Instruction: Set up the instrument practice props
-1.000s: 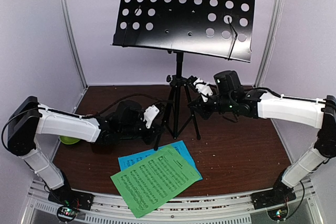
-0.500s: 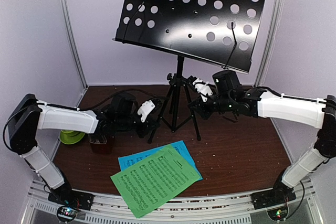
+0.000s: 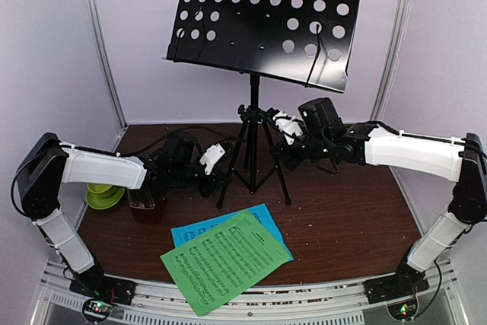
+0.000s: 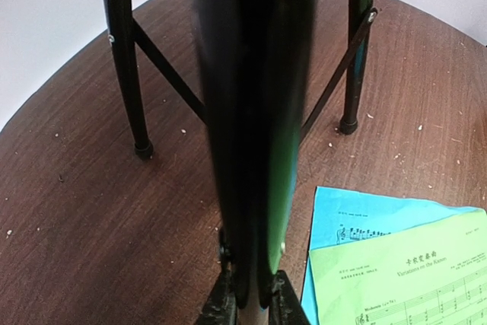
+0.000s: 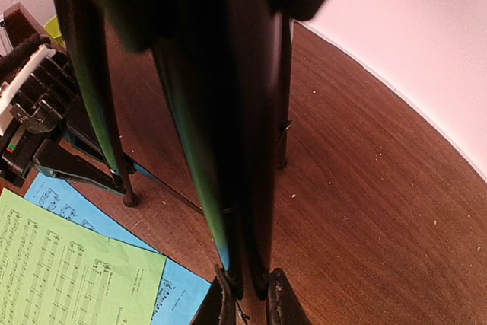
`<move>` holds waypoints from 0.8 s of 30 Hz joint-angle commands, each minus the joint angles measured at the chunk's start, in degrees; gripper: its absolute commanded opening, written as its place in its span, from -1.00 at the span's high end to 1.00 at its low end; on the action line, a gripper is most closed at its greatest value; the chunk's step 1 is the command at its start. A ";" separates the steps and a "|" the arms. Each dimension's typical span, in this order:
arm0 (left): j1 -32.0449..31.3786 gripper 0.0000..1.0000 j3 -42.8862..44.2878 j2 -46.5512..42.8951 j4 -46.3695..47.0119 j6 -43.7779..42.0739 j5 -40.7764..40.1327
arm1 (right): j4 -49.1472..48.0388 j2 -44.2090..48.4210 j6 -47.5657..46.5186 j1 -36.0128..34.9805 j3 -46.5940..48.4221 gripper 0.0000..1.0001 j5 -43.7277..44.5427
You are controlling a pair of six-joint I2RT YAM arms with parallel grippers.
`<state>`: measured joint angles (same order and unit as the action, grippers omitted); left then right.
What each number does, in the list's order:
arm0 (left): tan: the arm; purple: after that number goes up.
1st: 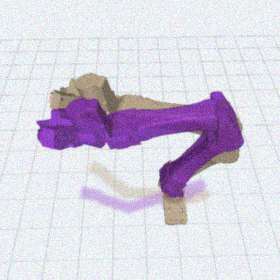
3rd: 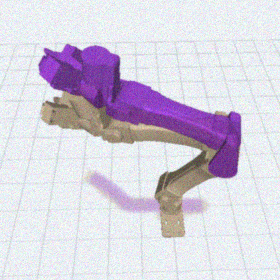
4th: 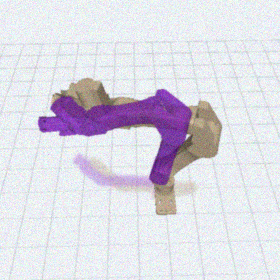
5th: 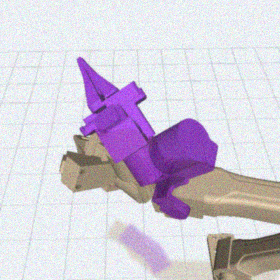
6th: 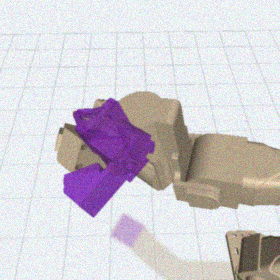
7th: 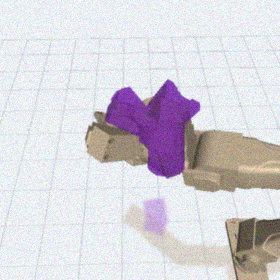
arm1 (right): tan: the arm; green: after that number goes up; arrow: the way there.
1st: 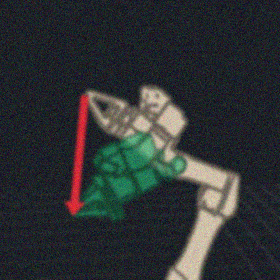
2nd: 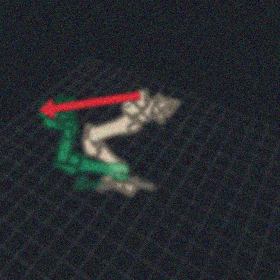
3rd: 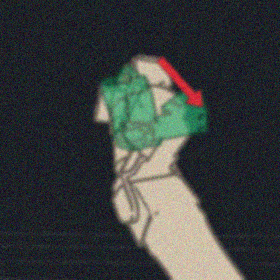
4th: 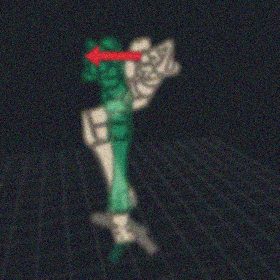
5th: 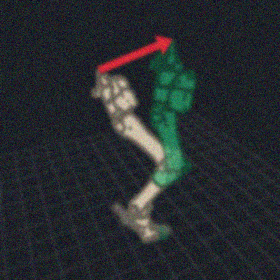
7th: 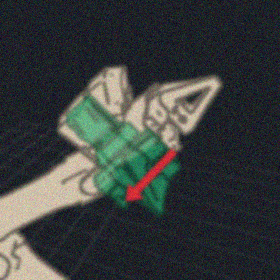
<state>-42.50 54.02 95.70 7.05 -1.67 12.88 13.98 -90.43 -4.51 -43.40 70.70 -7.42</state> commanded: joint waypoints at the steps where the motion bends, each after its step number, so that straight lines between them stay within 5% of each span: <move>1: 1.36 1.00 -0.98 2.47 -6.41 -1.10 -0.95 | 4.48 -0.41 1.13 -0.35 -0.13 0.86 0.43; 4: 1.36 0.86 -0.90 1.48 -6.17 -1.79 0.31 | 4.18 0.10 1.36 -0.48 -0.12 0.37 -0.27; 9: 1.32 0.03 -0.06 -0.02 -6.26 -2.61 3.55 | 2.38 2.16 1.97 -0.57 -1.04 -0.28 -2.93; 12: 1.37 -0.32 -0.81 -1.74 -4.80 -2.48 3.05 | -0.10 4.12 2.14 -0.55 -3.83 -0.49 -3.38; 16: 1.65 -0.41 -2.25 -3.14 -3.84 -2.53 1.45 | -3.44 6.74 2.45 -0.45 -9.81 -0.93 -3.20; 24: 1.96 -0.42 -6.14 -4.29 4.53 -0.31 2.74 | -14.68 12.79 6.66 0.17 -23.51 -0.99 -2.97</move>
<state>-40.95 50.15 93.32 4.08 -3.36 15.03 7.31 -80.84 -0.89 -43.64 51.40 -10.46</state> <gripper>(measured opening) 0.708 0.995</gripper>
